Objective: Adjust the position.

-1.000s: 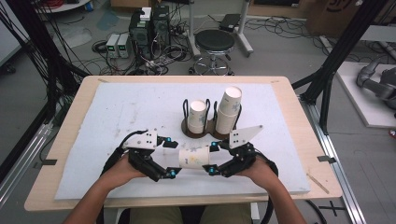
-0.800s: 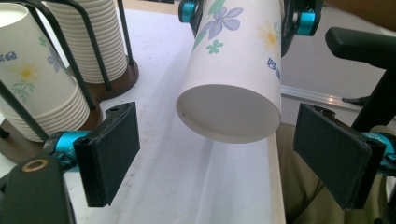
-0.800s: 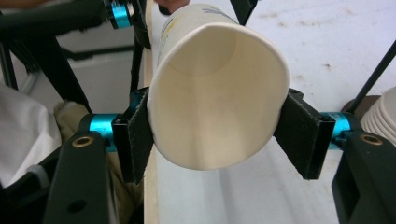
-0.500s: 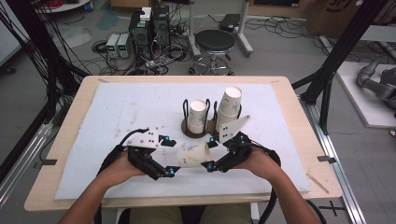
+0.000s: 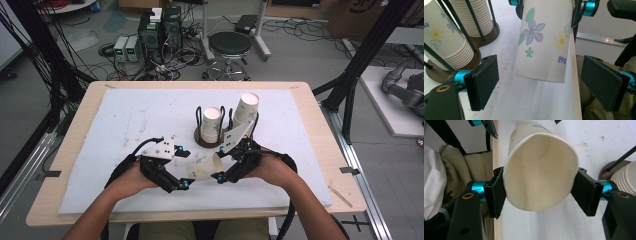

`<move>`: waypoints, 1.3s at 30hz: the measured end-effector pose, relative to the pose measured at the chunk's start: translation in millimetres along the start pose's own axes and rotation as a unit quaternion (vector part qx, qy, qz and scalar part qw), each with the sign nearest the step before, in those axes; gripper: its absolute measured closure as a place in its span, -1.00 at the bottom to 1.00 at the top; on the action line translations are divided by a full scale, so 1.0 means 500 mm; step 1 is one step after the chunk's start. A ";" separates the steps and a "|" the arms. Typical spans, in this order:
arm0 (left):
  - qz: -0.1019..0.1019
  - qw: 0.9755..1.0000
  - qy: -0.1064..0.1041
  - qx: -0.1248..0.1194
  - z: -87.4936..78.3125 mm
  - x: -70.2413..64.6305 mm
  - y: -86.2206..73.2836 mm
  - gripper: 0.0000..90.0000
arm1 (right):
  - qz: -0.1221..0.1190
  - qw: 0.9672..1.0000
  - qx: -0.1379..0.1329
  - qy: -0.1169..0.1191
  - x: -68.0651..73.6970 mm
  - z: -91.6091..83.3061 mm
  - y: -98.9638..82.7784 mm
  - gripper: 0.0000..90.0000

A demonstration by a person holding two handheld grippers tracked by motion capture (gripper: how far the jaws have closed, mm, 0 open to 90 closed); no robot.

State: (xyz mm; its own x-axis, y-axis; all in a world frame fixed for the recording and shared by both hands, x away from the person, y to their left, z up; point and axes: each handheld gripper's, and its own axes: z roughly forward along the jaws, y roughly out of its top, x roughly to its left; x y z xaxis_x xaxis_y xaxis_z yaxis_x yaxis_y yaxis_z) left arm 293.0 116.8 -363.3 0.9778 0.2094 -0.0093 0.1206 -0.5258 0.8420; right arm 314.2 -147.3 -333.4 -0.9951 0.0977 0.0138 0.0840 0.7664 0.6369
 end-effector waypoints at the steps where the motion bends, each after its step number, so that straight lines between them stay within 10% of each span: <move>1: 0.001 1.000 -0.001 0.001 0.002 0.000 0.001 -0.66 | -0.003 1.000 0.005 -0.002 0.000 0.000 0.003 -0.25; 39: 0.010 0.997 -0.014 0.069 0.048 -0.001 0.005 -0.58 | -0.064 0.986 0.155 -0.004 0.009 0.049 0.095 -0.25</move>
State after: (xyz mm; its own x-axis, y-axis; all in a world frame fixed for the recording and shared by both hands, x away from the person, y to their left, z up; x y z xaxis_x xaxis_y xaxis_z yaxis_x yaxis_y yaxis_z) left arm 297.1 95.8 -373.9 0.9844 0.1756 -0.0095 0.1213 -0.6391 0.7595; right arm 314.8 -94.9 -321.7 -0.9983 -0.0075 -0.0578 -0.0283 0.9296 0.3675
